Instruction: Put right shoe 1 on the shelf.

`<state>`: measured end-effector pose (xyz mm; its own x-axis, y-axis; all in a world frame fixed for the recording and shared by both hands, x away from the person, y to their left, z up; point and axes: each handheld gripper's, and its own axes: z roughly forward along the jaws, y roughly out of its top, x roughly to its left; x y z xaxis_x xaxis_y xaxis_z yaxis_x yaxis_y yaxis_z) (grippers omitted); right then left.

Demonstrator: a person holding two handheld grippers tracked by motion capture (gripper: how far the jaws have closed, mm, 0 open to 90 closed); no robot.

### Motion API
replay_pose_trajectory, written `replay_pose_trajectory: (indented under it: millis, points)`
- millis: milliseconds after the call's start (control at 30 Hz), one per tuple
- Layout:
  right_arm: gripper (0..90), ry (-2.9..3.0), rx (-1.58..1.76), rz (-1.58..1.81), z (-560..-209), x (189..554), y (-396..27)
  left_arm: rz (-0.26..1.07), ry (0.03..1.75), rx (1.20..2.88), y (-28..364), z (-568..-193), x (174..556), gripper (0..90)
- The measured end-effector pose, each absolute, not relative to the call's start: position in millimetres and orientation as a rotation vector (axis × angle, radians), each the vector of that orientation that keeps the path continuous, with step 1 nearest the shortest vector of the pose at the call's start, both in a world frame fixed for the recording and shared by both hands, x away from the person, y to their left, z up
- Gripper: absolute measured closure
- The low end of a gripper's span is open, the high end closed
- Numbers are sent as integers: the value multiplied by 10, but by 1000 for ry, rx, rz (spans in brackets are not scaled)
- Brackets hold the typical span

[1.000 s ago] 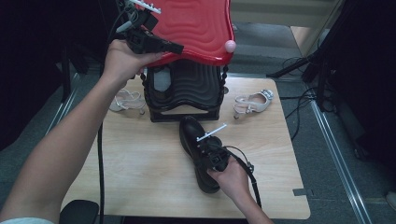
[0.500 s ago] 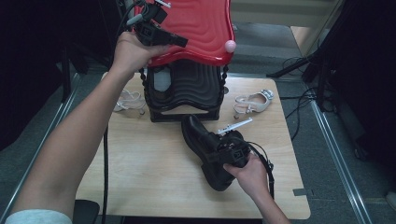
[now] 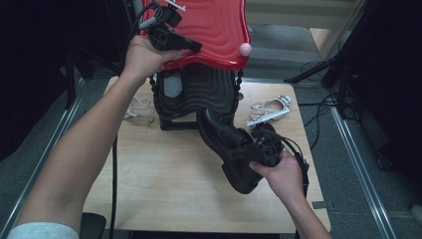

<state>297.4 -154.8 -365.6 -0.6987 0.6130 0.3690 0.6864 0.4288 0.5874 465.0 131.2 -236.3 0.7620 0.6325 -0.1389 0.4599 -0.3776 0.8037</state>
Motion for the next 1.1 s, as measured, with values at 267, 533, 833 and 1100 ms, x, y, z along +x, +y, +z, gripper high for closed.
replay_pose_trajectory:
  millis: [267,533,833,1100]
  points:
    - [874,-2650,-1206,-1183,-3389,3215,-1413,234,832,2032,1299,-2370,4646,897]
    - [872,-2694,-1266,-1254,-3297,3520,-1170,219,825,2028,1312,-2380,4654,900]
    - [871,-2716,-1365,-1331,-3486,3791,-941,231,798,2022,1326,-2398,4640,900]
    - [871,-2866,-1468,-1384,-3653,3859,-740,219,810,2006,1337,-2410,4635,900]
